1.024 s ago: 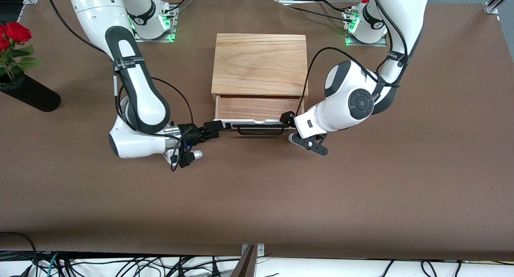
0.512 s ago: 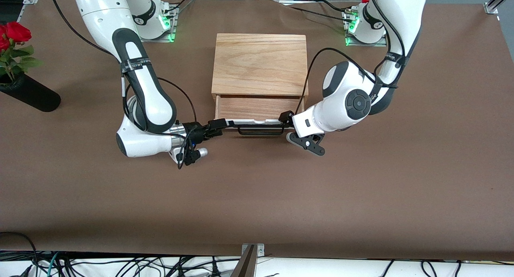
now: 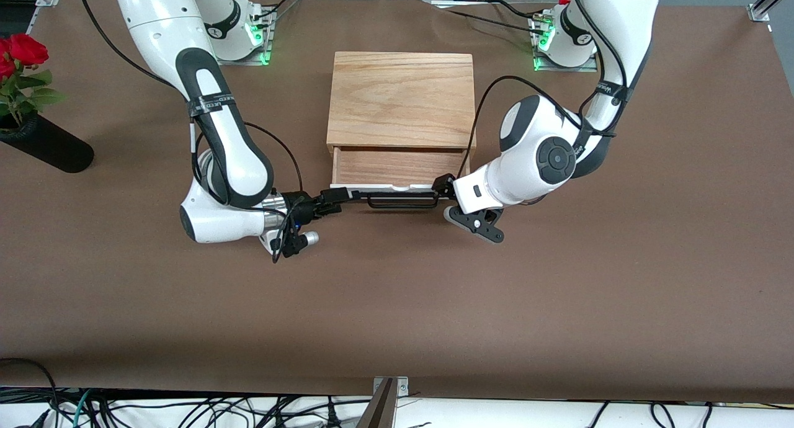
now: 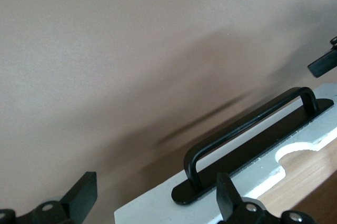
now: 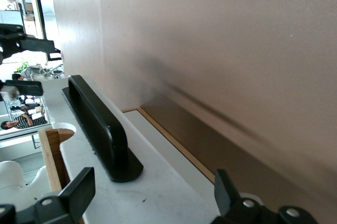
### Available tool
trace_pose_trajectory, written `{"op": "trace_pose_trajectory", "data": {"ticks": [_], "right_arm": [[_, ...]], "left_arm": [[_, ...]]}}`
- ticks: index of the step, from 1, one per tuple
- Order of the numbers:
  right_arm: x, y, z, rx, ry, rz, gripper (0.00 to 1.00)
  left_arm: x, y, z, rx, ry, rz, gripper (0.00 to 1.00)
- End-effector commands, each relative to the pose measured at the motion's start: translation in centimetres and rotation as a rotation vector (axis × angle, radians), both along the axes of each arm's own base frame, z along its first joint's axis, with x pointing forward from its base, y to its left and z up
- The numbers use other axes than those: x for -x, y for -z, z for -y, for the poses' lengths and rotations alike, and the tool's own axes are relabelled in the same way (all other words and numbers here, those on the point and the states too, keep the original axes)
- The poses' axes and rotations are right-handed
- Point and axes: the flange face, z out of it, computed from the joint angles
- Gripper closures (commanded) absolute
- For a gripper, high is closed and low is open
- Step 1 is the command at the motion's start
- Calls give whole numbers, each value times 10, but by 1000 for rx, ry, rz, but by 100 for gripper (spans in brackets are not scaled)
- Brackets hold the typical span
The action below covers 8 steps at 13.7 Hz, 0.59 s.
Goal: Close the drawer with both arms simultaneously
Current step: 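Press the drawer front with the right gripper while the left gripper pushes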
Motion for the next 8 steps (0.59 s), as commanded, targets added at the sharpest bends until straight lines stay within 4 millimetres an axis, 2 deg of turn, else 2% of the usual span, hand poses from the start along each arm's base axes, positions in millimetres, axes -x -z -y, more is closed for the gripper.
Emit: {"op": "trace_pose_trajectory", "data": {"ticks": [1, 8], "right_arm": [[6, 3, -8, -7, -7, 7, 0], [17, 8, -6, -5, -16, -21, 0]], "left_arm": [[7, 10, 2, -22, 30, 10, 0], [15, 16, 2, -40, 51, -61, 0]]}}
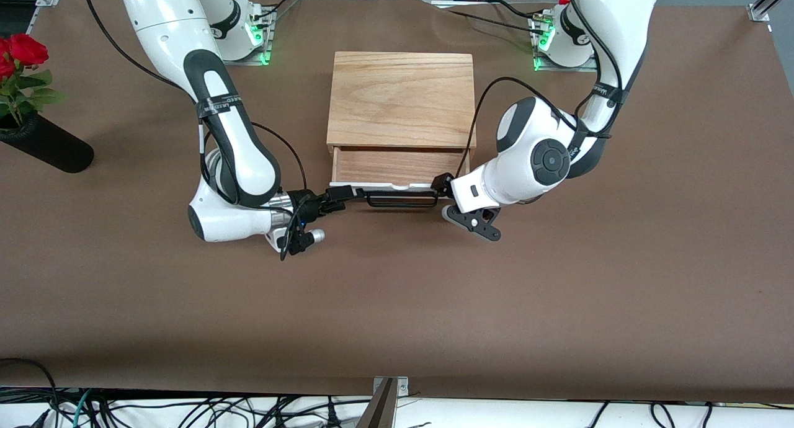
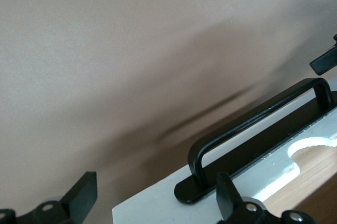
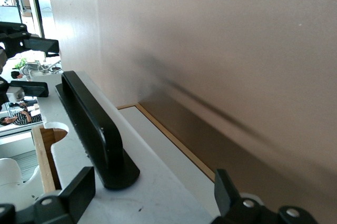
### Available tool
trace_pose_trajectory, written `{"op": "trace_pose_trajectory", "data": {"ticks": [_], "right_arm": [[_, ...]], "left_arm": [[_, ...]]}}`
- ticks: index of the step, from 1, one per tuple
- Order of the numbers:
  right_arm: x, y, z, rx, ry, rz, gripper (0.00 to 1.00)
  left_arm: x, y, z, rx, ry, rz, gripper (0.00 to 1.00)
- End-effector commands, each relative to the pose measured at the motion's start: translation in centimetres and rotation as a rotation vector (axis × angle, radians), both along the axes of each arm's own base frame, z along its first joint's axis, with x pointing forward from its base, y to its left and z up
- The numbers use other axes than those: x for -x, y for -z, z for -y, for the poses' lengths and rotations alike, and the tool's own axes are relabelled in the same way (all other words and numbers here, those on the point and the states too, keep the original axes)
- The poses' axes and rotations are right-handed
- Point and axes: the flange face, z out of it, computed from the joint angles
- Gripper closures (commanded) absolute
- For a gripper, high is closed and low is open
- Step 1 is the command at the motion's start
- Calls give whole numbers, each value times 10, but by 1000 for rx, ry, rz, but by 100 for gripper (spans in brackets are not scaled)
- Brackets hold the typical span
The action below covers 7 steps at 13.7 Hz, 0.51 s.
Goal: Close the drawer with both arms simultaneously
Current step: 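Press the drawer front with the right gripper while the left gripper pushes, then push the drawer fully into the cabinet with both grippers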
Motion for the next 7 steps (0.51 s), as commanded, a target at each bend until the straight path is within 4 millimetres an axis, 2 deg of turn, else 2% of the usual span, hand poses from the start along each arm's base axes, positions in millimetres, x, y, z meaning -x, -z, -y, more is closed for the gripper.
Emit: {"op": "trace_pose_trajectory", "data": {"ticks": [1, 7], "right_arm": [[13, 2, 2, -9, -5, -15, 0], [37, 3, 10, -3, -9, -62, 0]], "left_arm": [[13, 5, -1, -35, 55, -75, 0], [32, 8, -4, -24, 81, -257, 0]]}}
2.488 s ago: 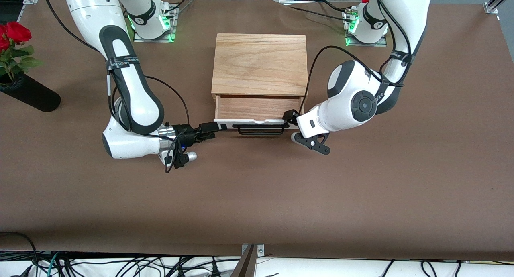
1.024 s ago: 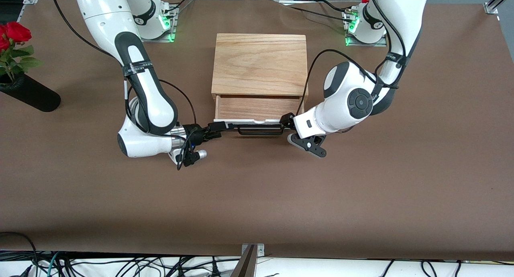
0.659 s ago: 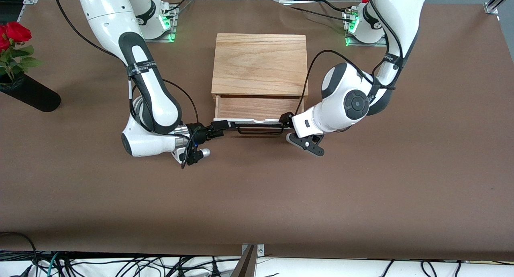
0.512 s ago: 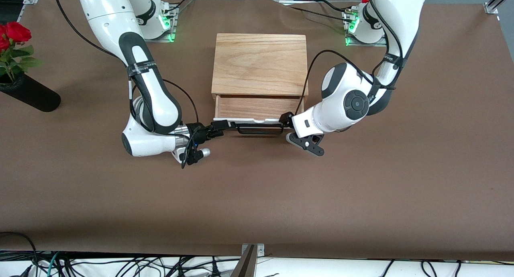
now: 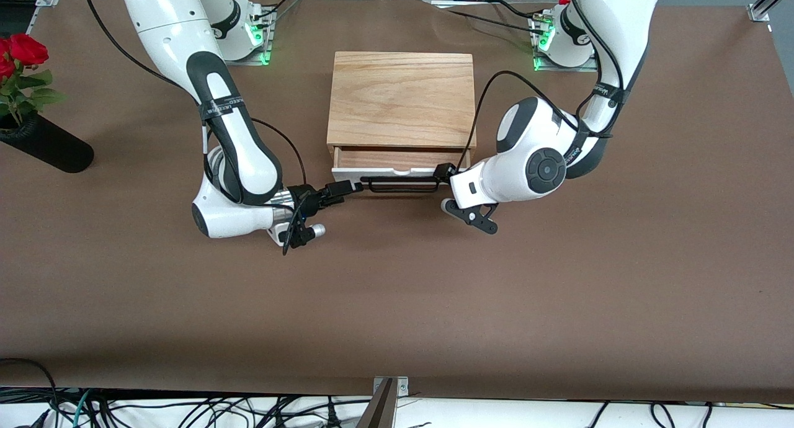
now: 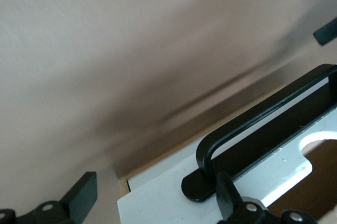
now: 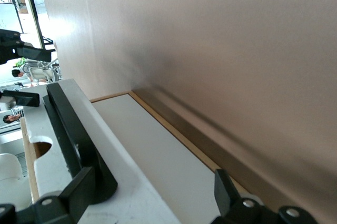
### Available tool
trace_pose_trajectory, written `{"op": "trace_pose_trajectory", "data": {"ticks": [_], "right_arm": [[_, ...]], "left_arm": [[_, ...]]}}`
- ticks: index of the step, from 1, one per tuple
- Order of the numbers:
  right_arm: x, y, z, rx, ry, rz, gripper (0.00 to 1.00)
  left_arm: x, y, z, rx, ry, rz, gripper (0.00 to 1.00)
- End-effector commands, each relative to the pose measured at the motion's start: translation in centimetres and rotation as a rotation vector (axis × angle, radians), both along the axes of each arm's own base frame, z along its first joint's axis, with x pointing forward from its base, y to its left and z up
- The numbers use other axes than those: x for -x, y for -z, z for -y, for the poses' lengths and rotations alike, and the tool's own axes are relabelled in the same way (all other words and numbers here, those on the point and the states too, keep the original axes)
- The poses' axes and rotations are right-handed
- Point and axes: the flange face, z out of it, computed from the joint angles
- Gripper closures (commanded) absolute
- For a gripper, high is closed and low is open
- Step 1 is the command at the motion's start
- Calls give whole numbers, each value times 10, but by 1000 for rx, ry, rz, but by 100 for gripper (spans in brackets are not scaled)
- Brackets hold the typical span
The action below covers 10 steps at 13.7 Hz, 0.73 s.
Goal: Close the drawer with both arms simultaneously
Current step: 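Push the drawer fully into the cabinet with both grippers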
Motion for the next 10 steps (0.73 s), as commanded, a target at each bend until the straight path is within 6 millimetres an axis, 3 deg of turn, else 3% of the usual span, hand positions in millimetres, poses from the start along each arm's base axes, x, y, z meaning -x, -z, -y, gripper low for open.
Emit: {"op": "trace_pose_trajectory", "data": {"ticks": [1, 5, 10], "right_arm": [[25, -13, 8, -11, 0, -19, 0], [57, -12, 16, -8, -17, -71, 0], [92, 3, 6, -9, -61, -106, 0]], "left_arm": [[16, -5, -2, 8, 35, -120, 0], [18, -6, -8, 13, 36, -160, 0], [25, -11, -11, 1, 60, -211, 0]]}}
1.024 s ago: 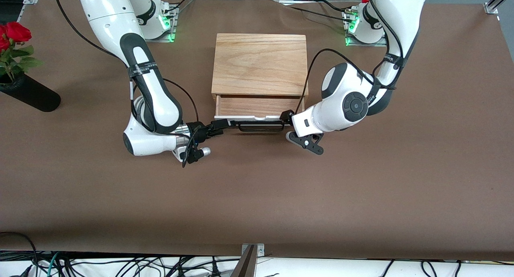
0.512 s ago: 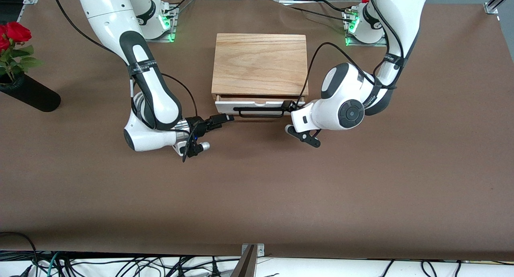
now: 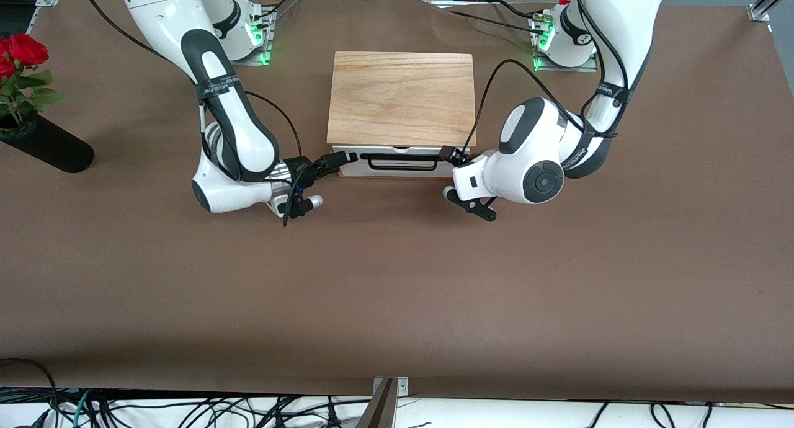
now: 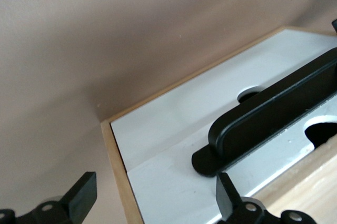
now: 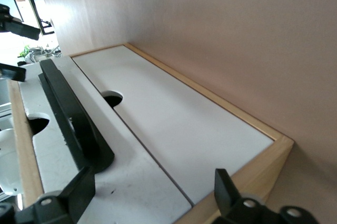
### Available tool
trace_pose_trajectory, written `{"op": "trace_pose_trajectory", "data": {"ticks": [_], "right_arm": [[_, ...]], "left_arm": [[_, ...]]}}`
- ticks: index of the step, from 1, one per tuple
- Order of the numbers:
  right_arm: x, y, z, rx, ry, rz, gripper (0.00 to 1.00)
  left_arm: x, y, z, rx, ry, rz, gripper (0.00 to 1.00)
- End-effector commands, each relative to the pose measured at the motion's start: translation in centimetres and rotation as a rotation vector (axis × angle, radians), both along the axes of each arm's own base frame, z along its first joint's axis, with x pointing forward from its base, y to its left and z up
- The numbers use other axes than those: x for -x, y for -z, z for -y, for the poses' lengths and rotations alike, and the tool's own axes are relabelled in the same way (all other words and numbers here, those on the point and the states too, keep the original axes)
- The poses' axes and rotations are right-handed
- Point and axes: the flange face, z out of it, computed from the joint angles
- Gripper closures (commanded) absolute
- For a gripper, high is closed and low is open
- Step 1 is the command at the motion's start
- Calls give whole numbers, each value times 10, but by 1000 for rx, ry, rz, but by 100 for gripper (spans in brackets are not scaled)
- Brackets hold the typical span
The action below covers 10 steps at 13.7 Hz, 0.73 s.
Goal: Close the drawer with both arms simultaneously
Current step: 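Push the drawer fully into the cabinet with both grippers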
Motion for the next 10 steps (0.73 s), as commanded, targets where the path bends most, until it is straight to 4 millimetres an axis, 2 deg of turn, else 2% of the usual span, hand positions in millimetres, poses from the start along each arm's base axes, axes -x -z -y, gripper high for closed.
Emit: {"op": "trace_pose_trajectory", "data": {"ticks": [1, 3, 6, 7, 8, 10], "right_arm": [[32, 2, -5, -10, -29, -25, 0], [42, 1, -9, -13, -40, -37, 0], [45, 3, -8, -10, -39, -43, 0], [41, 0, -9, -14, -38, -31, 0], [27, -7, -11, -21, -35, -4, 0], [-10, -28, -8, -6, -37, 70, 0]], "left_arm": [[2, -14, -10, 21, 5, -32, 0], [2, -14, -11, 21, 6, -36, 0], [-1, -18, -11, 25, 3, -25, 0], [-7, -25, -10, 30, 3, -4, 0], [-12, -32, -10, 33, 1, 13, 0], [-25, -46, -22, 37, -23, 43, 0]]}}
